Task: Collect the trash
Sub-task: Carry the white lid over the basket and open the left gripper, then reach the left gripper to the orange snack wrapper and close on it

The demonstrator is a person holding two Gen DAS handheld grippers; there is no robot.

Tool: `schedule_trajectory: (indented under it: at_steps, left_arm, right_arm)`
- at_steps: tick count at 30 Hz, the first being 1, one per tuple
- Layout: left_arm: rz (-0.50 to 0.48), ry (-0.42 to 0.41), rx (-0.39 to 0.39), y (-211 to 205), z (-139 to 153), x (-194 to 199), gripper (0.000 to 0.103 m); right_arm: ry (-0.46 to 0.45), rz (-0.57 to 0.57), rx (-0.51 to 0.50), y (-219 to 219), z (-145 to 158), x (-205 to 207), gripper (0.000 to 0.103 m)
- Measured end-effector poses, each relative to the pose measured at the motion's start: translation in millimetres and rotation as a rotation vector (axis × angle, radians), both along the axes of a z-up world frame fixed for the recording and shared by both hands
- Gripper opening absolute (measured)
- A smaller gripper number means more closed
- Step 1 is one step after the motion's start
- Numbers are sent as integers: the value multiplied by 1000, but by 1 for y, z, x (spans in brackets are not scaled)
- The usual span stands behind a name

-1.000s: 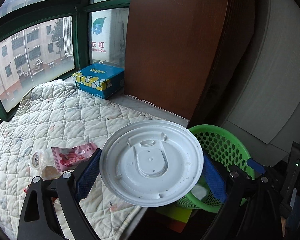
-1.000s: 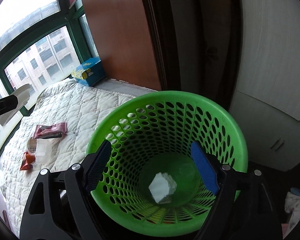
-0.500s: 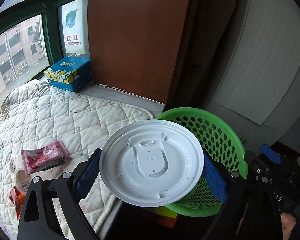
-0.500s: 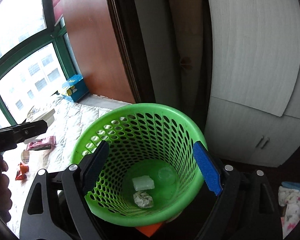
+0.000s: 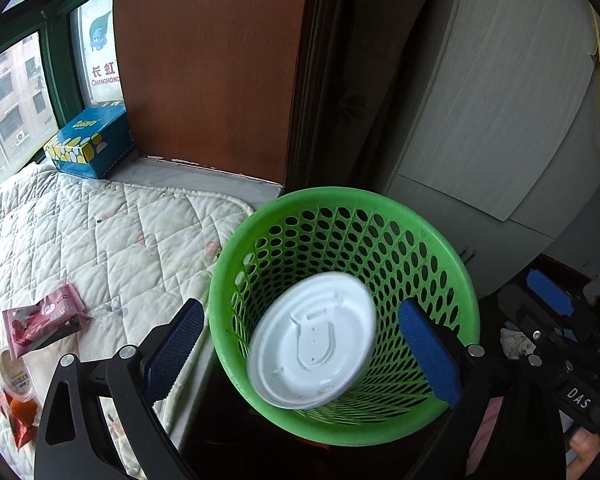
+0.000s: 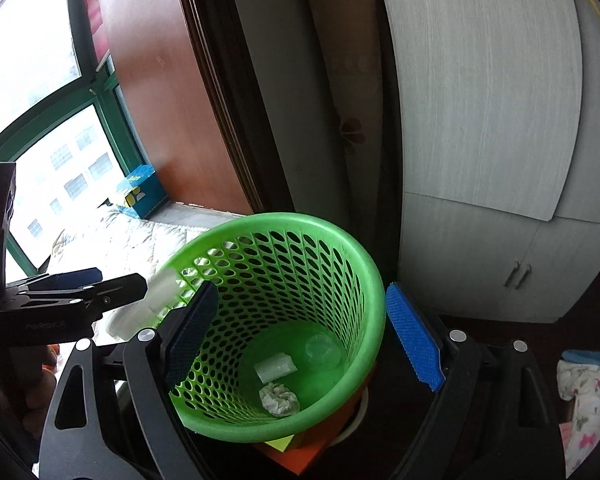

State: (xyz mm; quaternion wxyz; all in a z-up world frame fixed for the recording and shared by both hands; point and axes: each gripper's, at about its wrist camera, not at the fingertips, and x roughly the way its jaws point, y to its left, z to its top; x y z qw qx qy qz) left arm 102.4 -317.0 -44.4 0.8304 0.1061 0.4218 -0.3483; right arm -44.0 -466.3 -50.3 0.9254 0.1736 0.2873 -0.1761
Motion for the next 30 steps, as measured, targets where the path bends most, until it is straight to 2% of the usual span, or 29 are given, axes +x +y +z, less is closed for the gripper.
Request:
schedule_trajectory:
  at_steps: [5, 12, 23, 30]
  left_arm:
    - [5, -2, -19, 7, 4, -1, 95]
    - [89, -47, -20, 43, 21, 2, 95]
    - [300, -85, 13, 142, 23, 16, 95]
    - [462, -77, 26, 217, 16, 34, 95]
  right_arm:
    - [-4, 11, 0, 4, 2, 1, 85]
    - [-15, 64, 0, 23, 7, 10, 85]
    - [-24, 205, -14, 74, 16, 40, 87]
    - [-17, 285, -20, 108, 18, 61, 87]
